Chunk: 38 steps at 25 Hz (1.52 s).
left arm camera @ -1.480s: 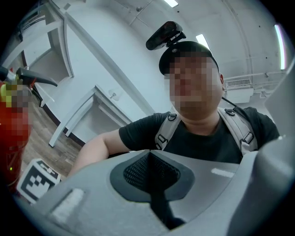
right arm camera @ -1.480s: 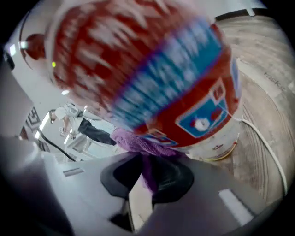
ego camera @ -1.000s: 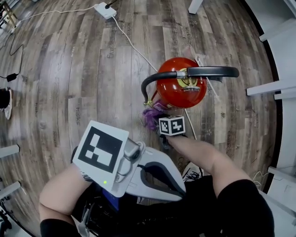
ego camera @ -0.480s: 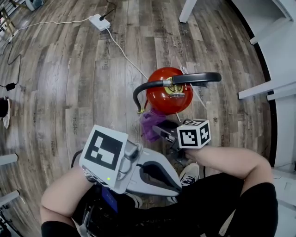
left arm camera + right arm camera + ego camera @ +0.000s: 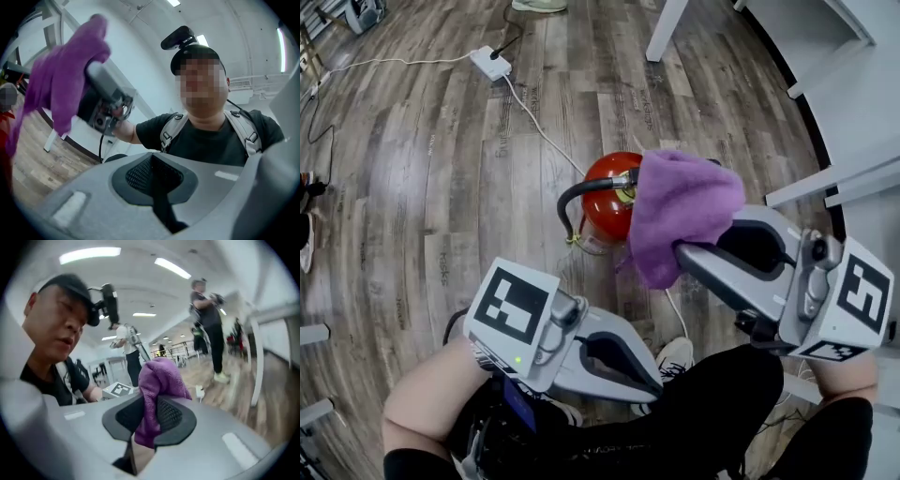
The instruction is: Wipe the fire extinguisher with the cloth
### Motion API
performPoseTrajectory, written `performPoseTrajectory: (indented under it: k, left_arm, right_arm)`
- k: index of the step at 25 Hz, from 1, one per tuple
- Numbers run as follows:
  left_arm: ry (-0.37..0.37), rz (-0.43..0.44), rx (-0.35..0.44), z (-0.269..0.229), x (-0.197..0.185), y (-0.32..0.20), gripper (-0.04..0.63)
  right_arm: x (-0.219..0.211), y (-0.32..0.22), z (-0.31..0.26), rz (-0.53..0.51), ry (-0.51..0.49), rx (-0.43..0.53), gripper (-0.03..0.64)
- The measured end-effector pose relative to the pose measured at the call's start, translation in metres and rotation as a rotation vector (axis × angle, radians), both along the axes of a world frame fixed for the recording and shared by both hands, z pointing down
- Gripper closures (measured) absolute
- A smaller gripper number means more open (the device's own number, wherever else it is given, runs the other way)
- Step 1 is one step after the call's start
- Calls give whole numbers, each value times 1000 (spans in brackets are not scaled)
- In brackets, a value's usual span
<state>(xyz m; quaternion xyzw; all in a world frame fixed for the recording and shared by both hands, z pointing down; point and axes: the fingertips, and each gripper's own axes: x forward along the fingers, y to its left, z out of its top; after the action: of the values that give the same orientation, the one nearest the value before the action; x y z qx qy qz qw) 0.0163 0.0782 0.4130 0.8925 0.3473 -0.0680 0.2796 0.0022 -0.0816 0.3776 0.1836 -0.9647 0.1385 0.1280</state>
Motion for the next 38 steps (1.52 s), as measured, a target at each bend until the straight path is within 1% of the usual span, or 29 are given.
performPoseTrajectory:
  k: [2,3,4,5,6,8,9,10,13,14,16,18,20,22,26,29,33,35,38]
  left_arm:
    - [-5,-6,3,1,1,-1,598]
    - [-5,-7,4,1,2,-1,598]
    - [-4,-9,4,0,4,-2,598]
    - [-3,-10,4,-1,5,-2,598]
    - [-2,-11,2,-1,6,-2,598]
    - [-3,-13,-3,-2,8,-1,598]
    - [-3,-13,-4,-2,8,0,598]
    - [-3,-13,-5,-2,8,0,598]
    - [-8,-14,-4,-2,9,0,598]
    - [-11,-14,-5,-1,9,0,598]
    - [-16,-12,-6,0,10,0,598]
    - [-18,-8,-7,1,12,0,598]
    - [-21,-6,-11,2,13,0,598]
    - [-24,-5,-17,5,14,0,598]
    - [-24,2,-24,8,16,-2,598]
    - [-28,-3,-34,10,17,-5,598]
    - [-44,-23,-46,16,21,-12,598]
    - [-51,-36,-53,18,23,-14,598]
    - [-57,-47,-54,22,23,-17,598]
  right_arm:
    - [-10,-7,-22,-118,181,302,552]
    - [-15,-11,-24,-175,277,431,552]
    - [-19,-16,-22,-224,366,529,552]
    - [-23,-22,-17,-259,440,583,552]
    - [-29,-30,-9,-279,495,587,552]
    - [-41,-45,13,-313,569,508,552]
    - [-48,-50,24,-350,602,468,552]
    - [-56,-53,34,-412,641,449,552]
    - [-71,-50,63,-653,803,473,552]
    - [-72,-46,72,-713,861,476,552]
    - [-68,-42,89,-789,972,469,552]
    - [-57,-40,98,-831,1046,468,552]
    - [-45,-40,95,-829,1055,452,552]
    - [-31,-39,86,-803,1022,413,552]
    - [8,-53,67,-688,984,370,554]
    - [26,-61,56,-595,876,321,554]
    - [39,-62,48,-513,736,256,554]
    - [44,-60,47,-496,694,234,554]
    - [51,-59,46,-484,658,225,554]
